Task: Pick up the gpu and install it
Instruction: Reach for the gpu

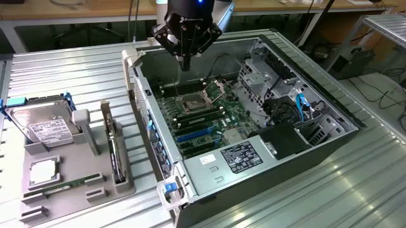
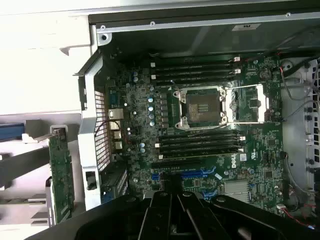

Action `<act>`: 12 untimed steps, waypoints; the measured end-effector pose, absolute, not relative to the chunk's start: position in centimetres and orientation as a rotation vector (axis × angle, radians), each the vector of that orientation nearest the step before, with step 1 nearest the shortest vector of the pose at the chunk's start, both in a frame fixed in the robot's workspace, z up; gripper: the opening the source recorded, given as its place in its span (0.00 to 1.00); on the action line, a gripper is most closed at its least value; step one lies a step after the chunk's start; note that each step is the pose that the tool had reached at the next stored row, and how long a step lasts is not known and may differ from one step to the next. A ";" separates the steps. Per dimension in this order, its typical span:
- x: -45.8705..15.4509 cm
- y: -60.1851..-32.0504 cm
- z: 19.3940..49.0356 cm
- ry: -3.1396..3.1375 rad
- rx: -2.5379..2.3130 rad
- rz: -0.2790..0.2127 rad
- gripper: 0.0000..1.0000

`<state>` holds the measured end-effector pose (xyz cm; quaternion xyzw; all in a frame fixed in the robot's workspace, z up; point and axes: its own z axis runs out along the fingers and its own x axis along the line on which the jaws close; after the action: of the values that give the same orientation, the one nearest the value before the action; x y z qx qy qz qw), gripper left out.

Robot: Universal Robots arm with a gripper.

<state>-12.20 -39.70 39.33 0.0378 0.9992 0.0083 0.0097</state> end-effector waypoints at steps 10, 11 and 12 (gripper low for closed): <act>-12.2 -39.6 39.3 3.122 0.118 0.015 0.11; -12.2 -39.6 39.3 3.122 0.118 0.014 0.11; -12.2 -39.6 39.3 3.122 0.118 0.013 0.11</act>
<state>-12.20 -39.64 39.33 0.0378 0.9992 0.0043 0.0086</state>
